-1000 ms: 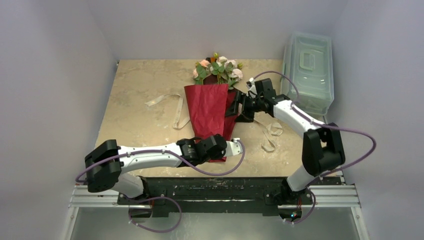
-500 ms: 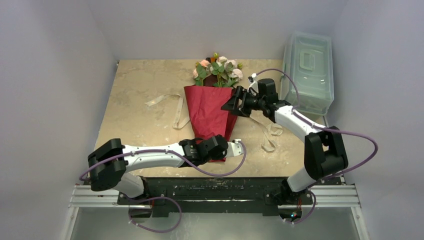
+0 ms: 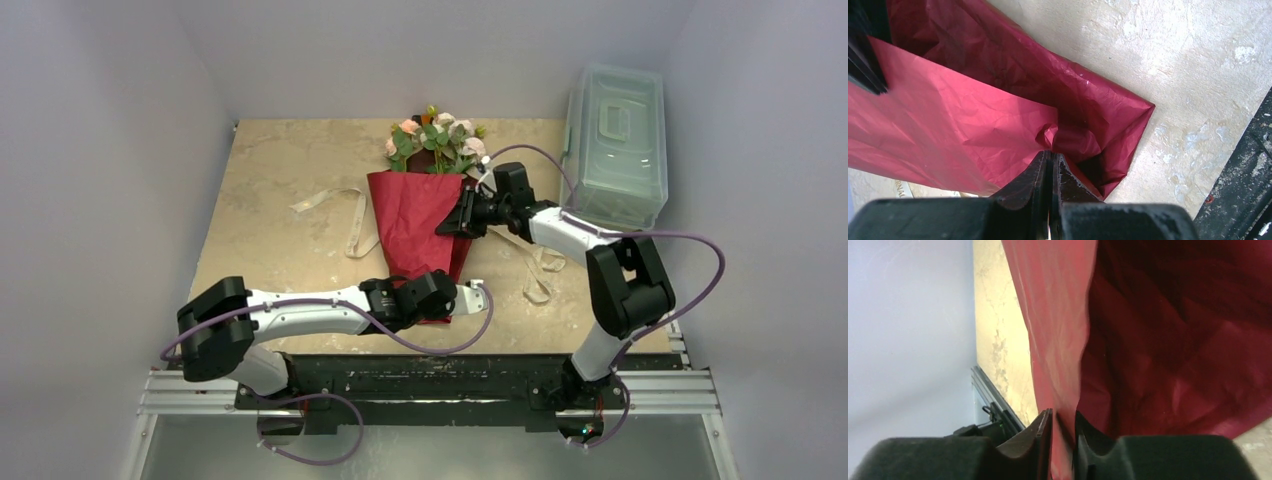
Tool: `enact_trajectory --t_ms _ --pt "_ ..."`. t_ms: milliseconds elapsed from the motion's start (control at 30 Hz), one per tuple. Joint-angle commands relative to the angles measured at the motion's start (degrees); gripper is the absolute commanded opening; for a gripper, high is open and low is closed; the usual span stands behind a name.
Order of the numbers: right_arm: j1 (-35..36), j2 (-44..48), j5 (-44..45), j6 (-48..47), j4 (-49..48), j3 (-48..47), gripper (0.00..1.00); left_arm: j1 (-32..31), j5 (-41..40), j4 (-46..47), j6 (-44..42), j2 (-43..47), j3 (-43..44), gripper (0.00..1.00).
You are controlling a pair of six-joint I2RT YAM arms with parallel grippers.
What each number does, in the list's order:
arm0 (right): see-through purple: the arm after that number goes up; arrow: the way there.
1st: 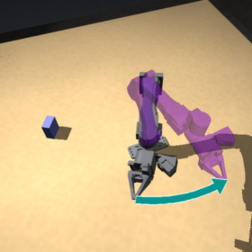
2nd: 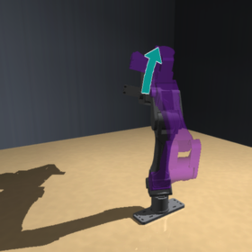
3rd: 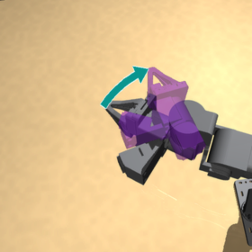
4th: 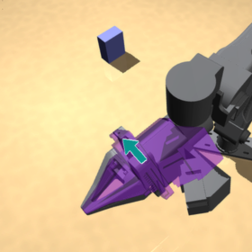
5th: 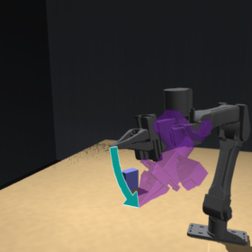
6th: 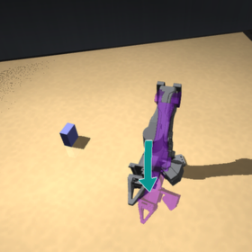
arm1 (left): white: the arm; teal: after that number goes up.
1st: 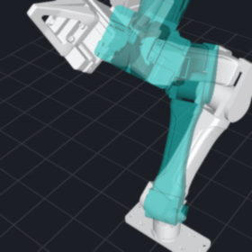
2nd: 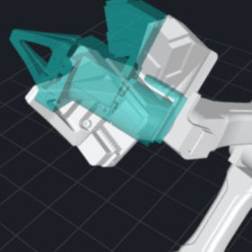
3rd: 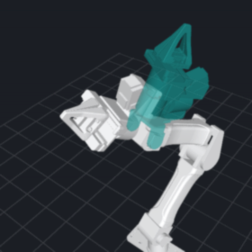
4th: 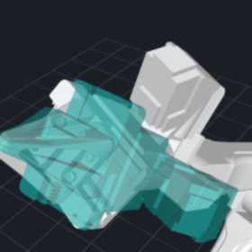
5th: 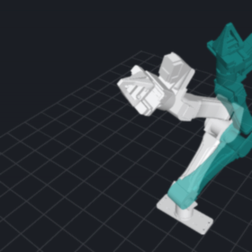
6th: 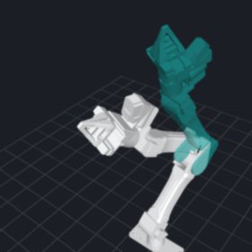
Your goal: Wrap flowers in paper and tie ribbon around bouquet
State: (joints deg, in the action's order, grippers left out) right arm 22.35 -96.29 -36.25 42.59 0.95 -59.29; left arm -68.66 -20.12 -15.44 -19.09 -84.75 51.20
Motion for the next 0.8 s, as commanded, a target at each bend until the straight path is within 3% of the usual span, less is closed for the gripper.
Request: enact_trajectory --t_ms 0,67,100,333,400,467,600,767 --pt "2.22 -2.56 -1.89 -1.27 -1.86 -3.93 0.14 0.02 -0.2 0.79 -2.39 -0.94 1.87 0.0" --pt "2.2 -3.05 -0.1 -1.99 0.13 -4.64 0.0 0.02 -0.31 0.15 -2.5 -1.05 2.42 0.0" --pt "2.18 -3.25 0.89 -2.69 2.49 -5.07 0.0 0.02 -0.32 -0.44 -2.08 -0.96 2.68 0.04" --pt "2.09 -5.04 10.94 -5.92 11.84 -8.0 0.0 0.02 2.43 -9.65 4.22 2.57 9.7 0.74" --pt "2.15 -5.05 11.64 -5.94 11.93 -7.95 0.0 0.14 3.8 -11.36 6.37 4.43 11.87 0.84" --pt "2.16 -5.09 12.02 -6.0 11.98 -7.99 0.0 1.67 7.04 -13.1 9.18 5.31 14.5 0.84" --pt "2.09 -5.22 13.25 -6.37 12.5 -8.46 0.0 11.23 14.54 -17.34 17.83 3.01 20.22 0.66" --pt "2.23 -5.56 12.81 -6.05 11.74 -8.05 0.0 16.99 19.38 -17.5 23.61 -2.5 18.83 0.52"
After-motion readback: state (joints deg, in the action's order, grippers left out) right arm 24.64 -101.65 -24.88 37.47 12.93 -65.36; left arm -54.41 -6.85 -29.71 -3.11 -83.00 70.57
